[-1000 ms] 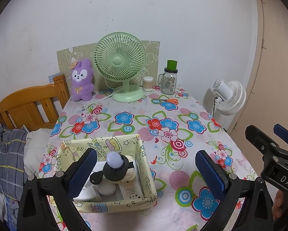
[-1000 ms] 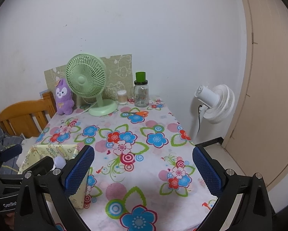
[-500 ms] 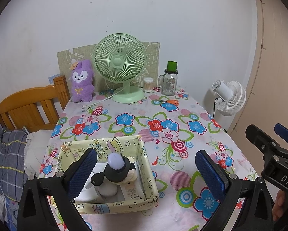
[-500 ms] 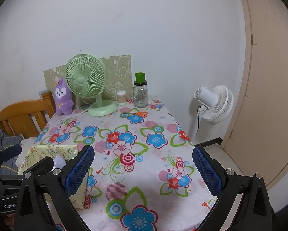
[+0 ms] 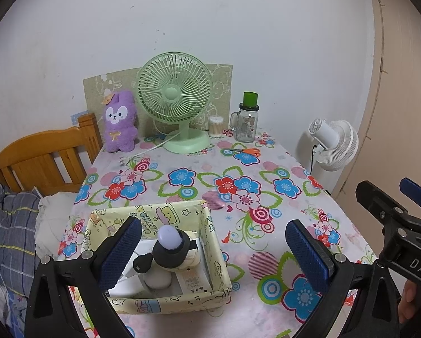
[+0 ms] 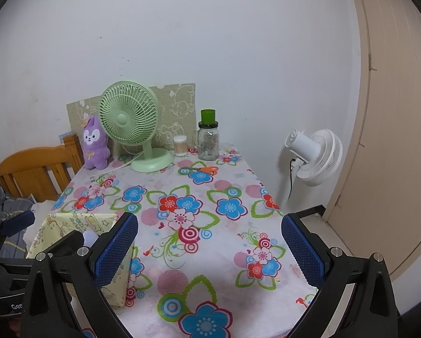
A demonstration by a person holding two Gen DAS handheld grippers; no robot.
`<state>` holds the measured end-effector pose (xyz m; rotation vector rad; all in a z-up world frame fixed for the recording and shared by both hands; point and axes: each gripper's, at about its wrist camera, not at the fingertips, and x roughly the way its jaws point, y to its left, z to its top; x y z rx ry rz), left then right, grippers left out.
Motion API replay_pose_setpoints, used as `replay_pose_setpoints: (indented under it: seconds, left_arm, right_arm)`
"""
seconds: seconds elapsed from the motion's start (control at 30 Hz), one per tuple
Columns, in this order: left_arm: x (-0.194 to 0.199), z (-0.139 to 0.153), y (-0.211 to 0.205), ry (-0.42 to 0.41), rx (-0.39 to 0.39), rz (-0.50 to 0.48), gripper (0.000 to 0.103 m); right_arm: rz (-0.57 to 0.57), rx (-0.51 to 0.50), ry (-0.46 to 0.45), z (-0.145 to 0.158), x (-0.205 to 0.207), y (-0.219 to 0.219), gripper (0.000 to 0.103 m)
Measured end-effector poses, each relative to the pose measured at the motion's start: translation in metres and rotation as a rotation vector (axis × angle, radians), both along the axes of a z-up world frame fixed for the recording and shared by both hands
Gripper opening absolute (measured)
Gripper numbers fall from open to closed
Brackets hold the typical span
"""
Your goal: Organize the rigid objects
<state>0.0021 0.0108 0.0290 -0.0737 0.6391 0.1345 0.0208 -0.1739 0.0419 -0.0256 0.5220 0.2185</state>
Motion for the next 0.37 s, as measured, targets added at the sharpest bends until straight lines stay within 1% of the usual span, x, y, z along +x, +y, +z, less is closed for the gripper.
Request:
replay_pose_setpoints:
  seconds: [0.37]
  left_arm:
    - [-0.0064,0.0028,0.0045,-0.017,0.003,0.014,0.103]
  right_arm:
    - [-0.005,0.006,-0.005,0.0011,-0.0026,-0.0003,0.103]
